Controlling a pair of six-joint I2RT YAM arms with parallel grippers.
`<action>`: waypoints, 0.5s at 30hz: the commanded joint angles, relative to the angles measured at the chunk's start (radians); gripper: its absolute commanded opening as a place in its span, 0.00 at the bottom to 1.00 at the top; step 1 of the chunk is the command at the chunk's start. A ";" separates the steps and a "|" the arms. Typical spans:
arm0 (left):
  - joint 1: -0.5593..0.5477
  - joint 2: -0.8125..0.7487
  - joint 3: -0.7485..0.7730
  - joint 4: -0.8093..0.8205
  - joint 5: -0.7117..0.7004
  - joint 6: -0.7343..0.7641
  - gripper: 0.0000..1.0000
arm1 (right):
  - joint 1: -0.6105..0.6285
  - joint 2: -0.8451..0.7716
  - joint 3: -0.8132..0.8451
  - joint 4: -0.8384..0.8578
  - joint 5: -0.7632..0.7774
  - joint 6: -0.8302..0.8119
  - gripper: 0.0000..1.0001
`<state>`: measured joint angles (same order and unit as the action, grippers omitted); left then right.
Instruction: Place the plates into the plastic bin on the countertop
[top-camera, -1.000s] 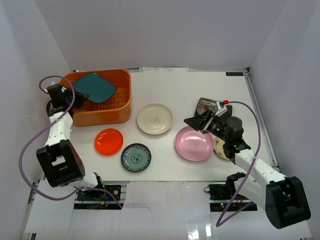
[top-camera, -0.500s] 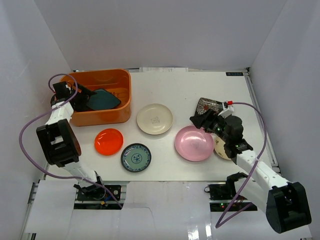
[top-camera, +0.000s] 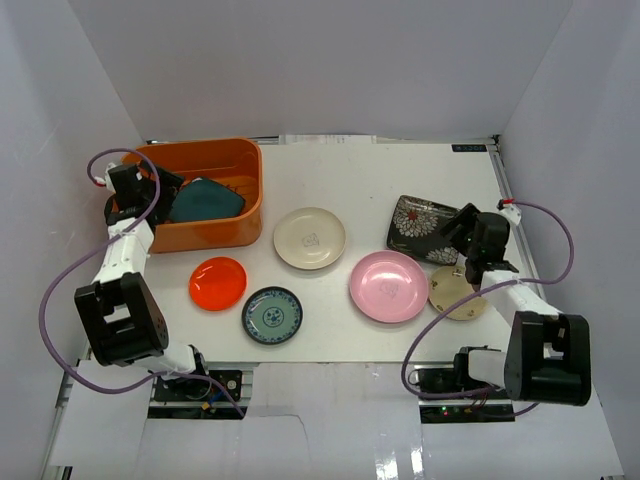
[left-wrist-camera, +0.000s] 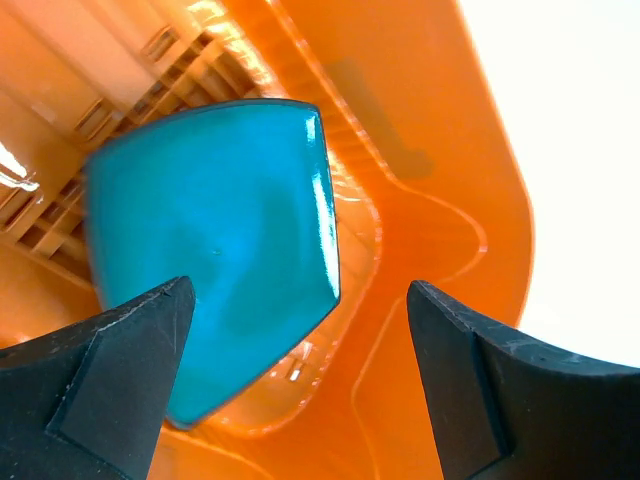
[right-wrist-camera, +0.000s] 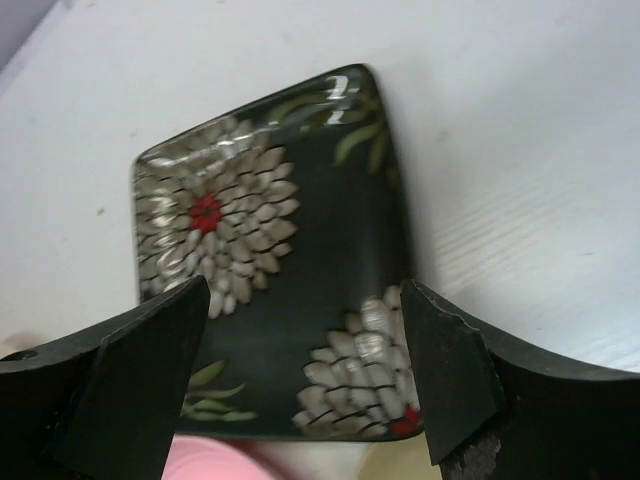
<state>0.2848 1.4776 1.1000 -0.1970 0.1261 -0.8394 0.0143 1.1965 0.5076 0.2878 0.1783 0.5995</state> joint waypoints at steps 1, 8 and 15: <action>-0.007 -0.026 -0.048 0.011 -0.023 -0.038 0.98 | -0.106 0.060 0.045 0.014 -0.054 -0.001 0.83; -0.041 -0.117 -0.074 0.045 0.010 0.006 0.98 | -0.257 0.302 0.089 0.092 -0.374 0.034 0.72; -0.156 -0.252 -0.094 0.096 0.052 0.084 0.98 | -0.290 0.540 0.129 0.267 -0.624 0.117 0.49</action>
<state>0.1848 1.3094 1.0027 -0.1429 0.1432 -0.8207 -0.2741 1.6688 0.6342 0.4450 -0.2764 0.6655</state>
